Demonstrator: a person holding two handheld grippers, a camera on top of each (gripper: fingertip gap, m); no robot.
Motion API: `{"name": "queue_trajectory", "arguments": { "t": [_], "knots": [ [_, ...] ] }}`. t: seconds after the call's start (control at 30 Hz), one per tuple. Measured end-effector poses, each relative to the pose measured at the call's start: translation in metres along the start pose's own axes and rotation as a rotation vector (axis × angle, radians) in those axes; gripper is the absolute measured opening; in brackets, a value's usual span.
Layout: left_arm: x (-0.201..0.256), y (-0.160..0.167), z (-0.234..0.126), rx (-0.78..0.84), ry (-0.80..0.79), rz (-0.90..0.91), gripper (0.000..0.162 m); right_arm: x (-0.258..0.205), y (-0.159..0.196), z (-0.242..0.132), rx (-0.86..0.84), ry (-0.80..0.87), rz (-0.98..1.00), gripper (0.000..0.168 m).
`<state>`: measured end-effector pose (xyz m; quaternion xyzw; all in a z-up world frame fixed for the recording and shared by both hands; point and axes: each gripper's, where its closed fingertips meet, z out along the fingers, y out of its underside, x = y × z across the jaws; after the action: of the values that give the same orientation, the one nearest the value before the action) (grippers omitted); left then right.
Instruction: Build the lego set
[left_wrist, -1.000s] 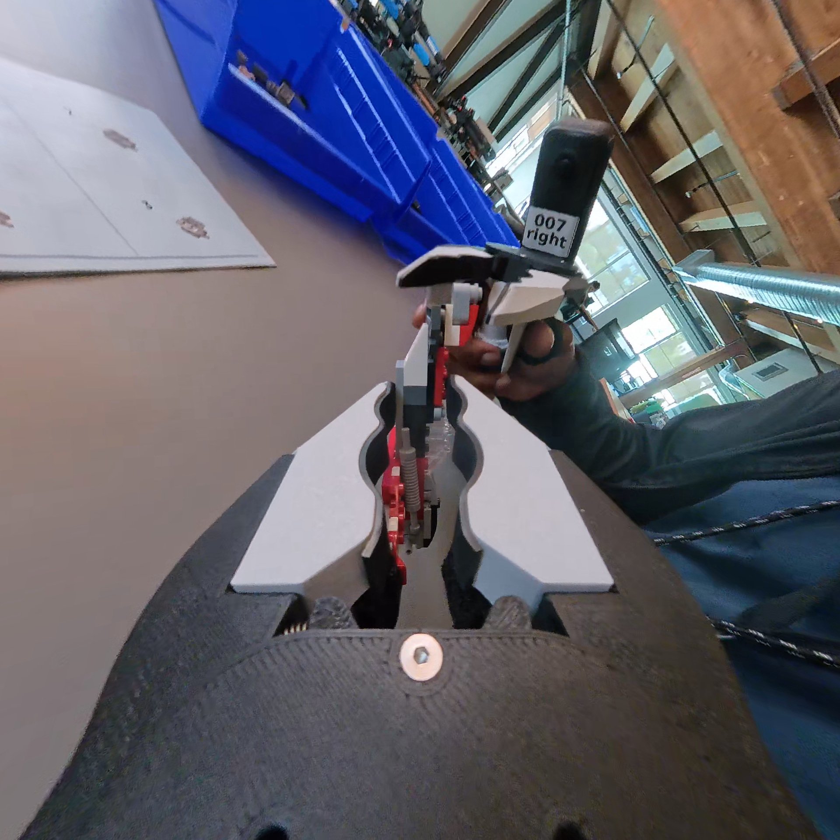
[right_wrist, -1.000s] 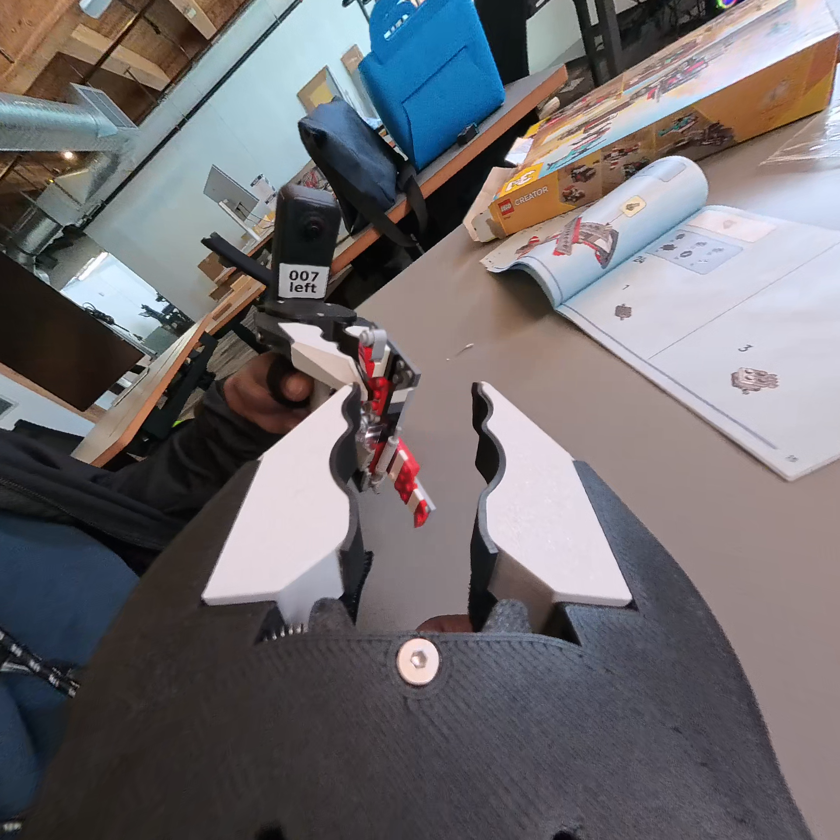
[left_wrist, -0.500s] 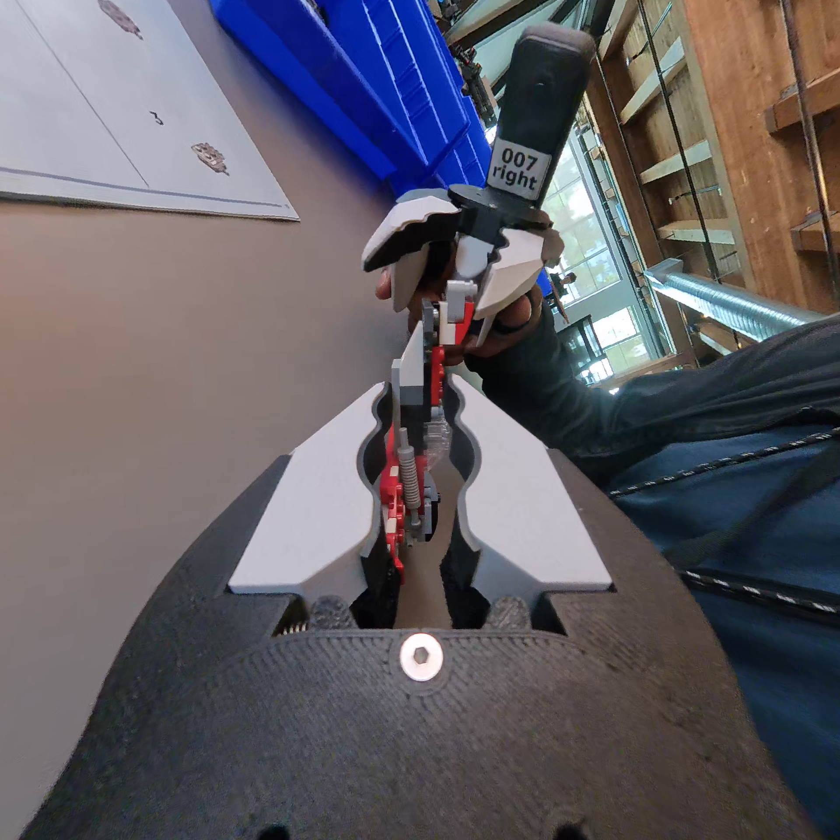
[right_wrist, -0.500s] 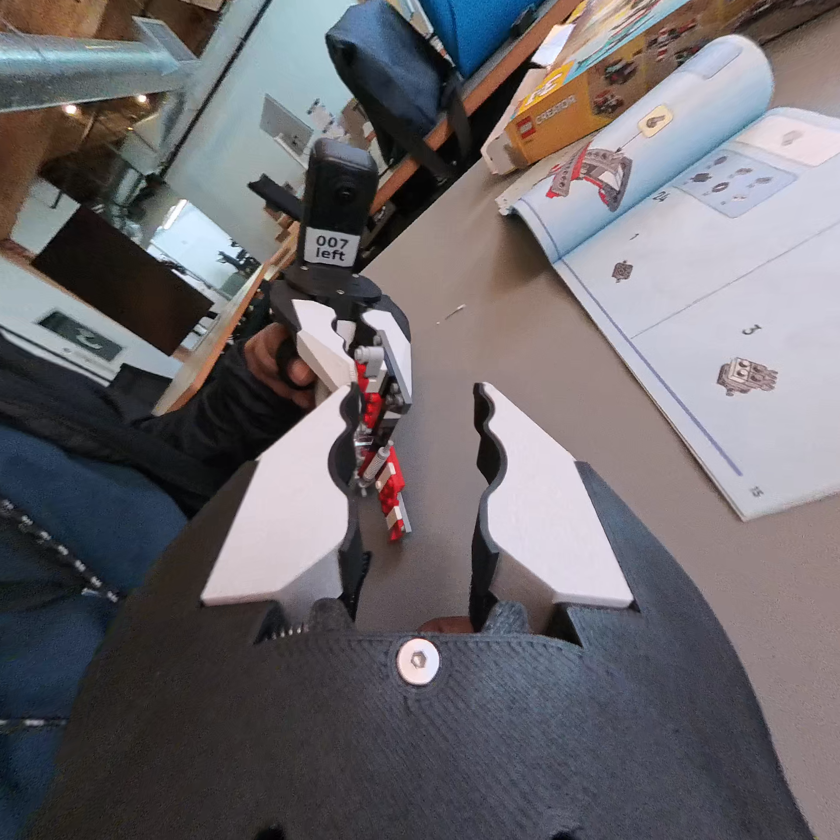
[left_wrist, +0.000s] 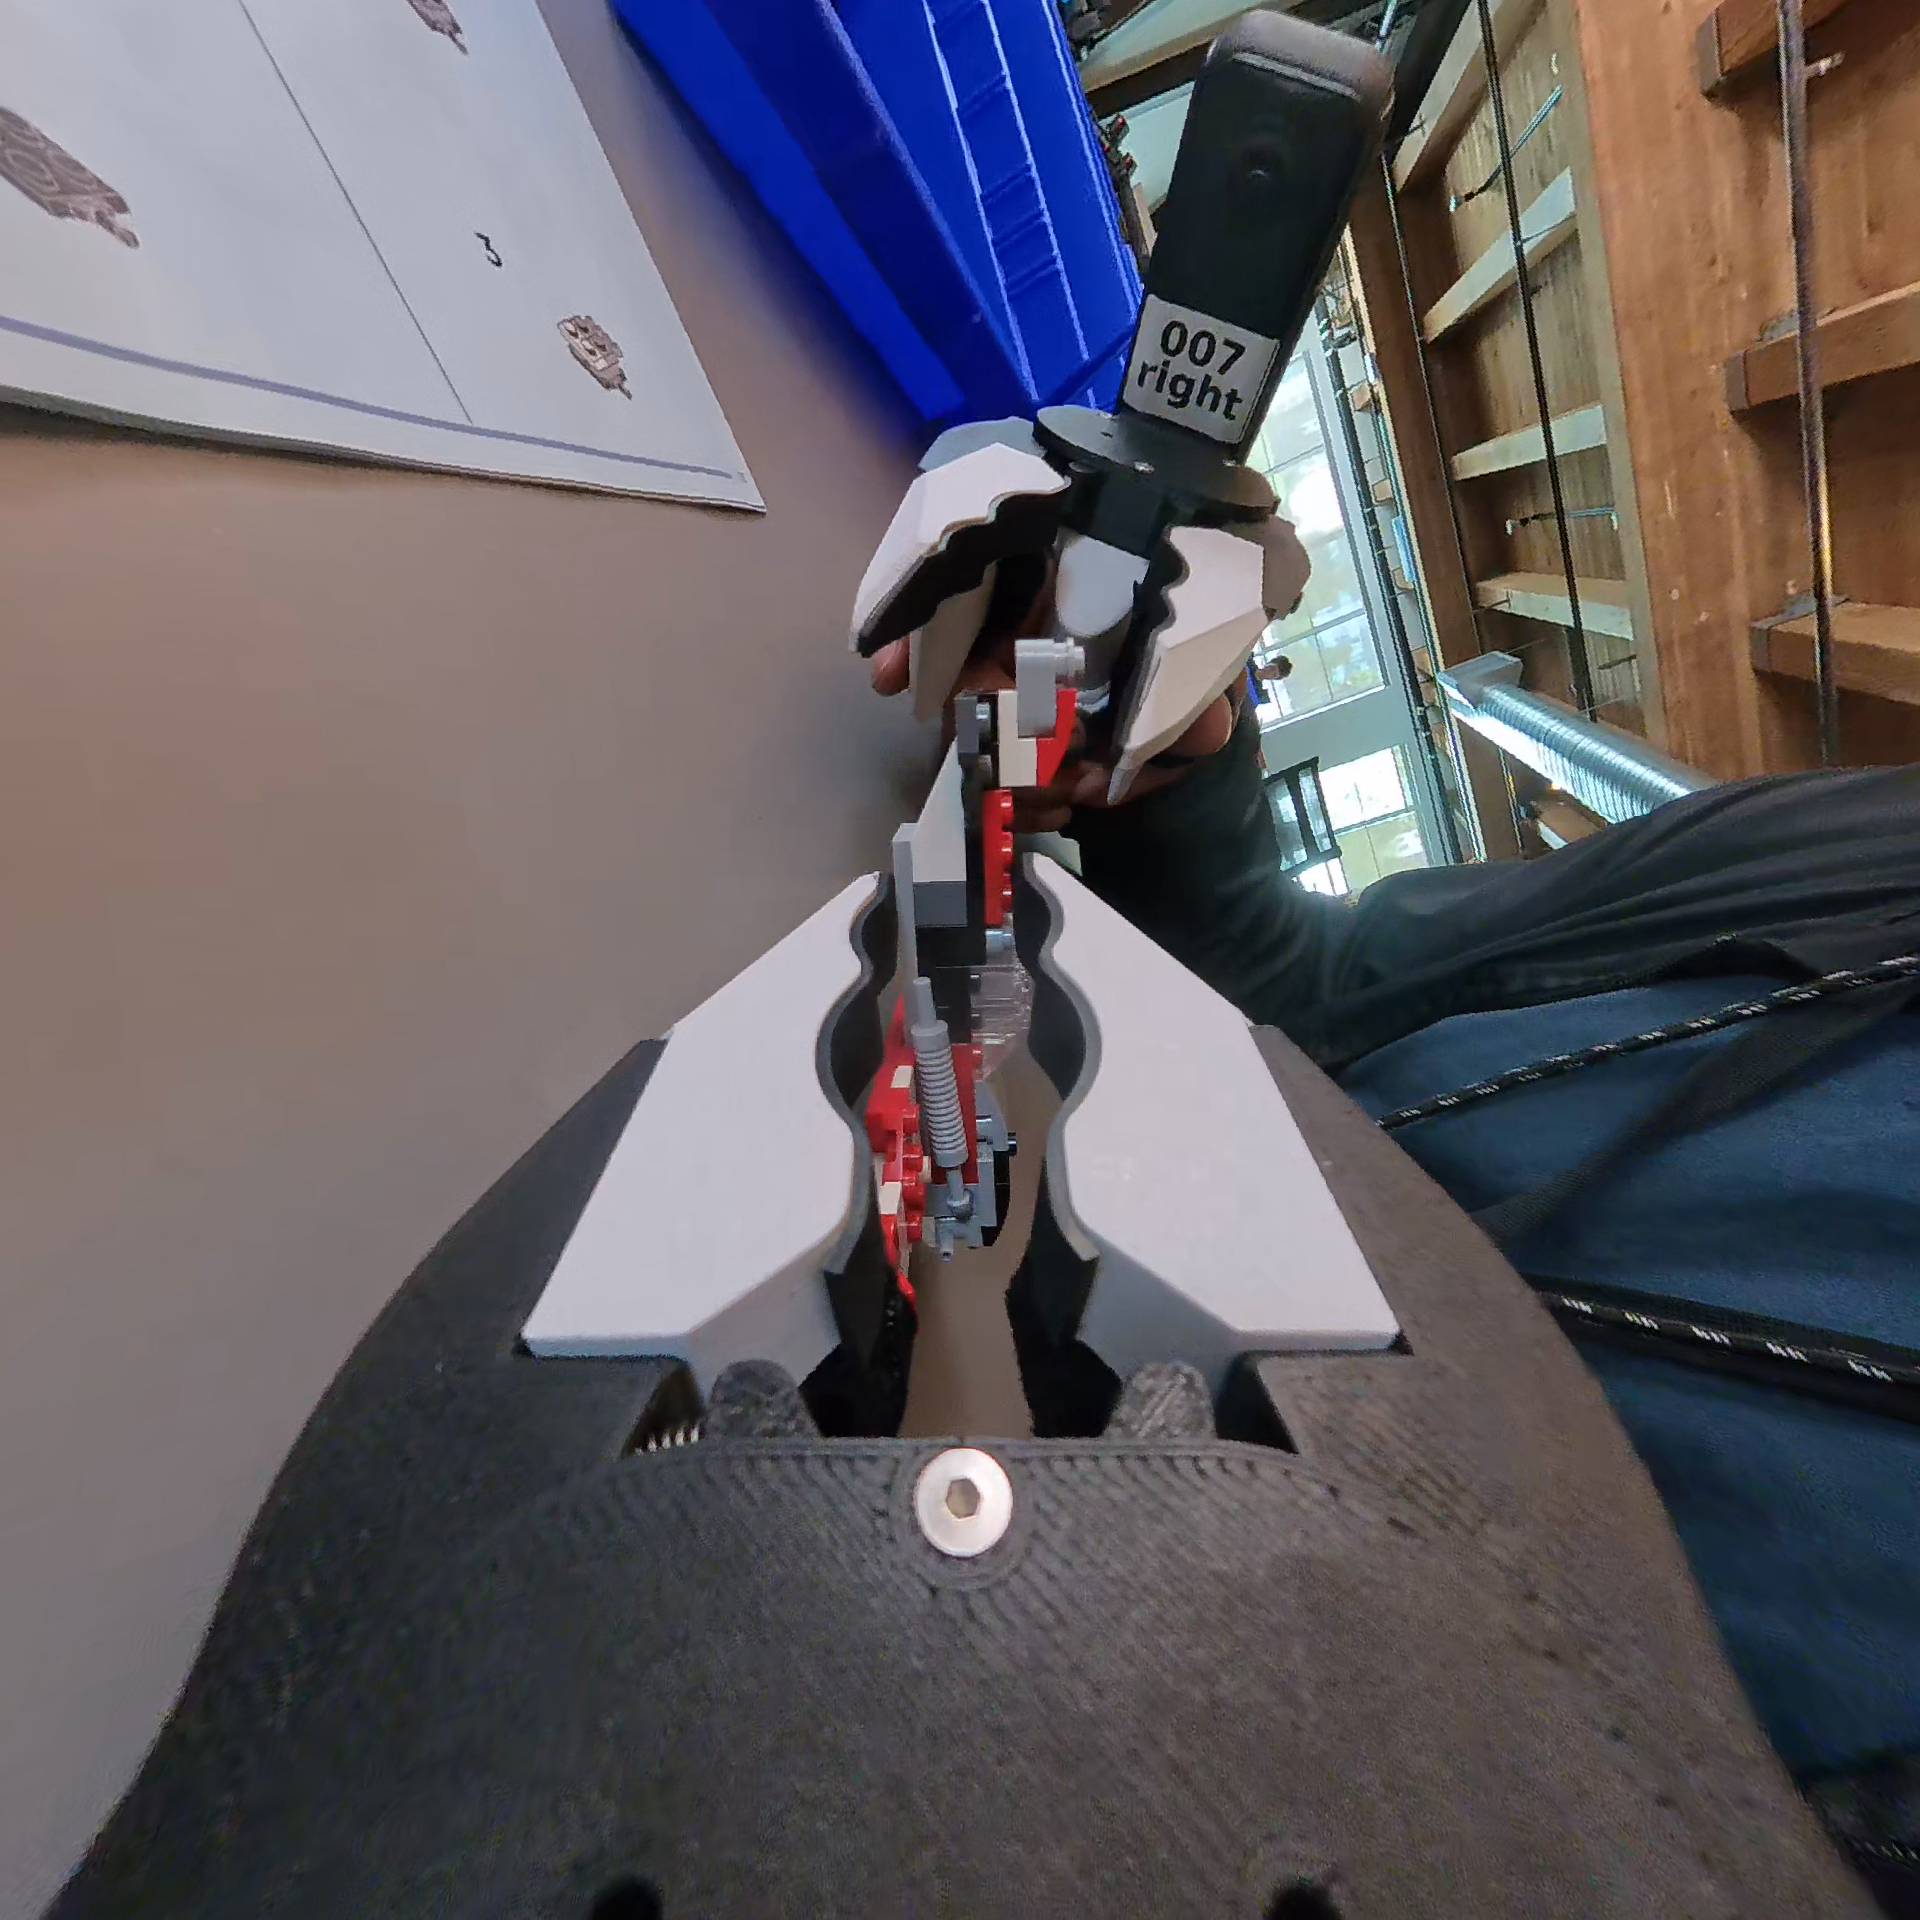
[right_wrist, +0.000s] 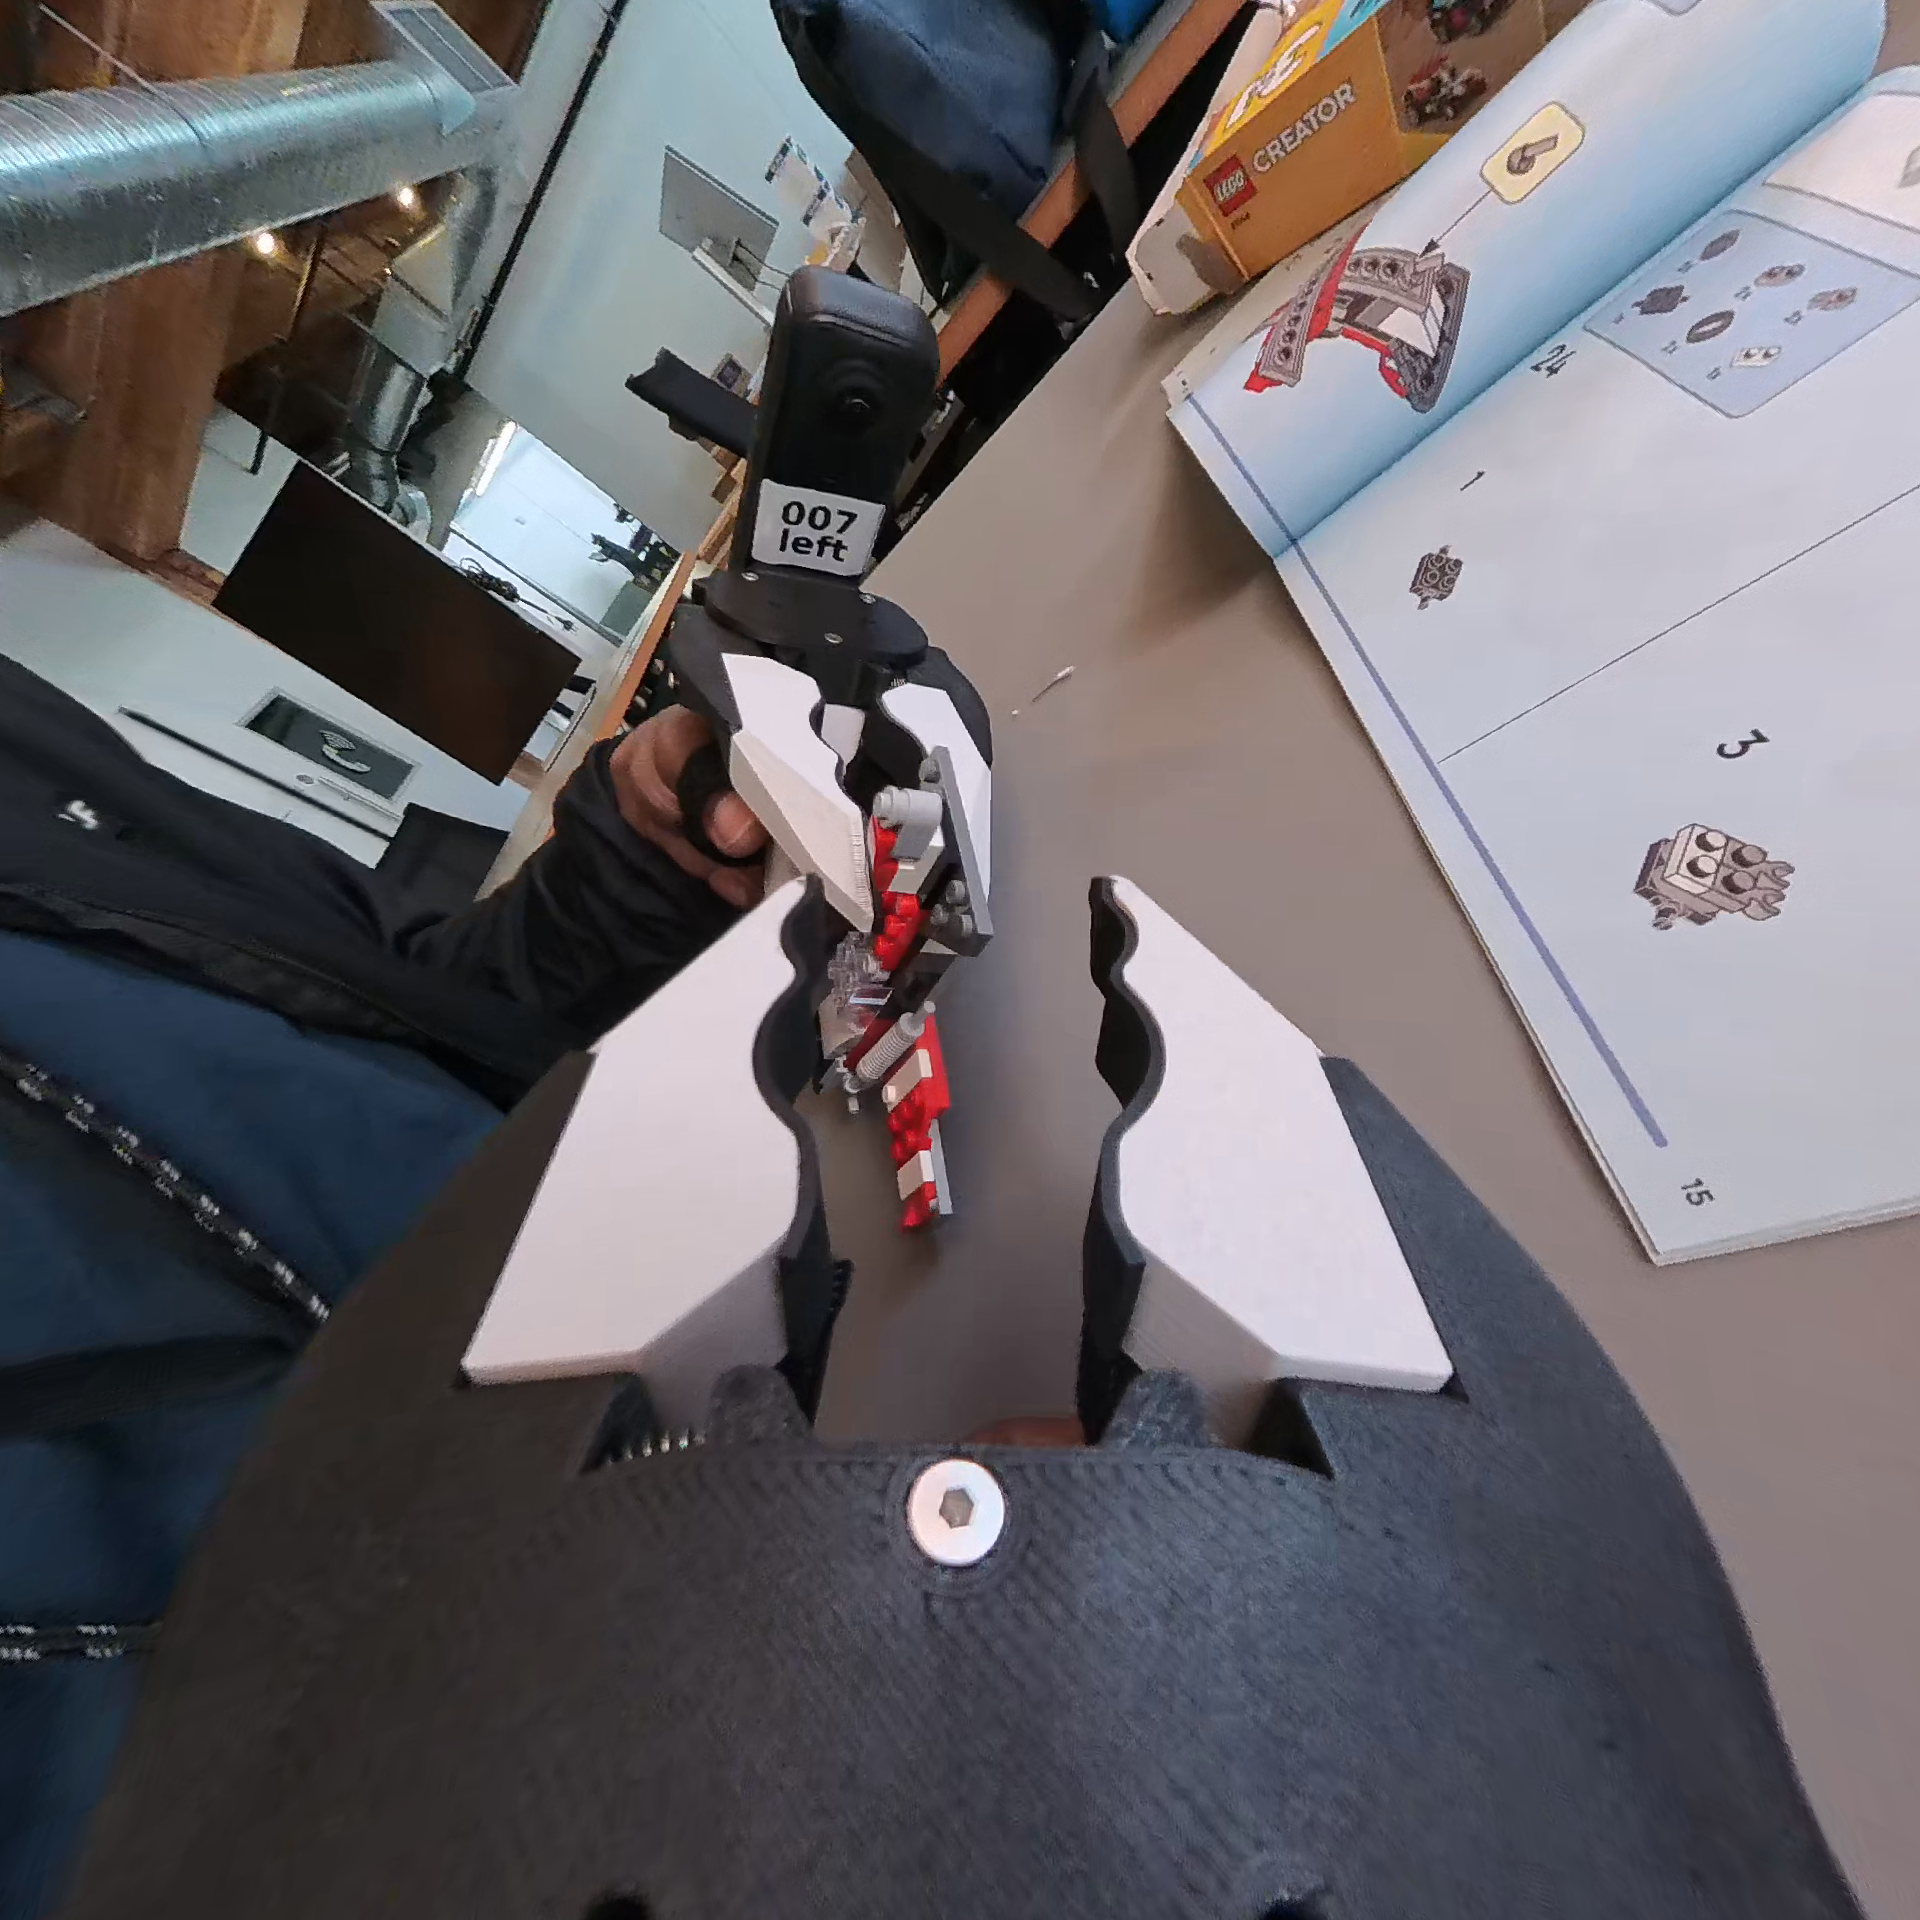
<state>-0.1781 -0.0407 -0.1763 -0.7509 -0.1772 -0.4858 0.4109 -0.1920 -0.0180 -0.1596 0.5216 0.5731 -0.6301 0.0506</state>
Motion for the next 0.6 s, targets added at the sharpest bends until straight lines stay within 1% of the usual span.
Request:
{"name": "queue_trajectory", "arguments": {
  "t": [0.43,0.6],
  "knots": [
    [-0.015,0.001,0.003,-0.015,-0.084,-0.041,0.023,0.003,0.001,0.0,-0.009,0.011,0.023,0.052],
    [-0.018,0.002,0.005,-0.023,-0.112,-0.037,0.026,0.003,0.0,-0.001,0.002,0.013,0.02,0.051]
  ]
}}
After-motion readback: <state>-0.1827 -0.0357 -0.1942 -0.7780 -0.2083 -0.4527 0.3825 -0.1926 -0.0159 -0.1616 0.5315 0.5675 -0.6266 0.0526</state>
